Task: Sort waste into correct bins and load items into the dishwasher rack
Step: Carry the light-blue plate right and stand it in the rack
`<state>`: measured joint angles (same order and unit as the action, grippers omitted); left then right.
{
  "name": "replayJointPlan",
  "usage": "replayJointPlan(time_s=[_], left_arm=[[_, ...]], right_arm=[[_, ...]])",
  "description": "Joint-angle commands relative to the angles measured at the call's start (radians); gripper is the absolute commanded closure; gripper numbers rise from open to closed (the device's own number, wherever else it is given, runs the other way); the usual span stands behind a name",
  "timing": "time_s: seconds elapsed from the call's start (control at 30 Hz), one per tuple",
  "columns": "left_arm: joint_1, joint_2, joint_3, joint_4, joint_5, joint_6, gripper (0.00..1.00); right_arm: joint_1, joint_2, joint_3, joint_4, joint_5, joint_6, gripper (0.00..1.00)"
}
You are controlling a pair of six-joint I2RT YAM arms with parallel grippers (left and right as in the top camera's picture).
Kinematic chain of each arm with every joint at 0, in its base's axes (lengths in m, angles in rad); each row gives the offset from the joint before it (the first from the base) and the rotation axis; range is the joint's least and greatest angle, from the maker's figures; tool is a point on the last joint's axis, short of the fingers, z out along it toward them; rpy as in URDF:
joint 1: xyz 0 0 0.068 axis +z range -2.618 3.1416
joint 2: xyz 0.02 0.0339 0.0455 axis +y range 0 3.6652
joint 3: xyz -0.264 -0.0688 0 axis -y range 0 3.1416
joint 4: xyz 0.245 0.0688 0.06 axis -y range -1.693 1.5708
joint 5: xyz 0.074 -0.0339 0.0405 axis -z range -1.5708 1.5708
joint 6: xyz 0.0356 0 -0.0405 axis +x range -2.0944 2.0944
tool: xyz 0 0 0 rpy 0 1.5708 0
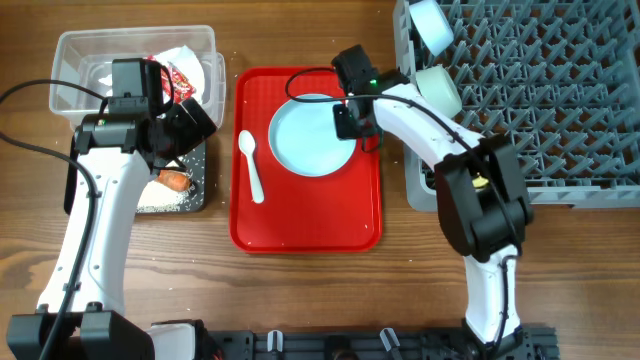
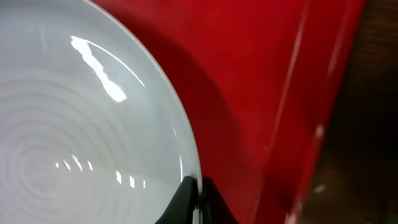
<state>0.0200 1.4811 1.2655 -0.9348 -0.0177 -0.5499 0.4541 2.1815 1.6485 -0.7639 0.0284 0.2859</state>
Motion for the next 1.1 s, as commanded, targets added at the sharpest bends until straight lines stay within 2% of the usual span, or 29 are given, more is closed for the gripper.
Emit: replayJointPlan(time_s=[0.0,0.13,0.23,0.3,0.37,0.5,0.63,0.7,0.77,1.03,1.07], left_arm=[[-0.003,0.006,0.008,0.006,-0.014,0.019,0.0],[-0.003,0.006,0.008,0.006,-0.014,0.019,0.0],[-0.003,0.006,0.008,0.005,-0.014,0.019,0.0],[-0.003,0.006,0.008,0.006,-0.014,0.019,0.0],[-0.003,0.006,0.008,0.006,-0.014,0.019,0.0],[-0.003,0.006,0.008,0.006,-0.014,0.019,0.0],[-0.003,0.006,0.008,0.006,-0.014,0.019,0.0],[-0.003,0.006,0.008,0.006,-0.014,0.019,0.0],[-0.003,0.006,0.008,0.006,-0.014,0.019,0.0],[-0.003,0.006,0.008,0.006,-0.014,0.019,0.0],[-0.003,0.006,0.008,0.006,-0.014,0.019,0.0]], right_arm=[[-0.026,-0.191,-0.011,-0.007,0.055,-0.053,0.96],[-0.078,-0.438,-0.011,0.002,0.125,-0.155,0.96],[-0.117,-0.56,-0.011,0.052,0.441,-0.207,0.96],[-0.142,-0.583,-0.011,0.092,0.646,-0.225,0.96],[-0.182,-0.574,-0.013,0.175,0.79,-0.314,0.96],[-0.291,-0.484,-0.014,0.39,0.8,-0.531,0.96],[-0.37,-0.352,-0.014,0.44,0.866,-0.678,0.96],[-0.394,-0.282,-0.014,0.438,0.964,-0.679,0.96],[-0.403,-0.24,-0.014,0.432,0.965,-0.678,0.96],[-0.399,-0.227,-0.02,0.356,0.78,-0.645,0.96],[-0.399,-0.227,-0.02,0.356,0.769,-0.618,0.8]])
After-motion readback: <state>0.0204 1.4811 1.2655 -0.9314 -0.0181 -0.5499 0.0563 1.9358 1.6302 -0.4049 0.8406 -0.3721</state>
